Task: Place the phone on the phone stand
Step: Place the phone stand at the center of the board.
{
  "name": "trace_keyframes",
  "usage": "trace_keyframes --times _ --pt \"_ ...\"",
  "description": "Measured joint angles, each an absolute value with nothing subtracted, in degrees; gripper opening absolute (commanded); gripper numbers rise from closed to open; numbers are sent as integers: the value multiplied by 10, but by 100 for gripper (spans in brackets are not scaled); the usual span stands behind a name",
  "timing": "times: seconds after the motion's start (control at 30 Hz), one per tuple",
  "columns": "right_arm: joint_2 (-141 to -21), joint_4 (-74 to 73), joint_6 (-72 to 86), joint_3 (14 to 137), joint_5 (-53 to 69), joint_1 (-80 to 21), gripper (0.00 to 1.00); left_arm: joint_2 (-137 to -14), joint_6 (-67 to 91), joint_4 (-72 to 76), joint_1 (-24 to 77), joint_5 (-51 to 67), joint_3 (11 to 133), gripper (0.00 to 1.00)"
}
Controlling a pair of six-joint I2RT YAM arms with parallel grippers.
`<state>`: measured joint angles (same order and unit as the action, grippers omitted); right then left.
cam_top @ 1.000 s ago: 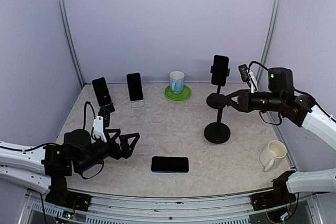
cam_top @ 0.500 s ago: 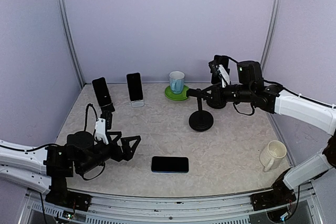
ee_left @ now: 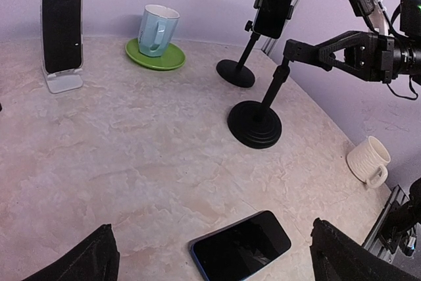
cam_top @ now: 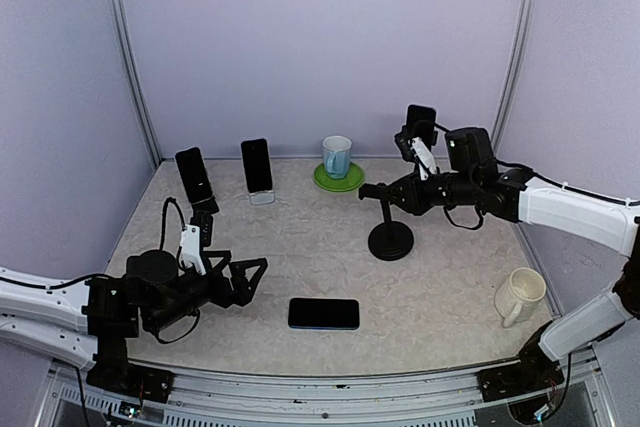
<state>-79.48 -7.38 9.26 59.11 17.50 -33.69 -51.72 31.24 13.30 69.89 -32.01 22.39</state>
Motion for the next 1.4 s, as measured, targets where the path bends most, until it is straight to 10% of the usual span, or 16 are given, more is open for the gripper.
trace_keyframes --times 0.6,0.8,1.4 --pt "-727 -153 75 562 125 -338 0 -519 313 133 699 -320 223 99" --pt "-727 -154 73 562 117 -338 23 -518 316 133 700 -320 221 99" --pt "-687 -182 63 563 76 -338 52 -512 319 133 702 -320 214 99"
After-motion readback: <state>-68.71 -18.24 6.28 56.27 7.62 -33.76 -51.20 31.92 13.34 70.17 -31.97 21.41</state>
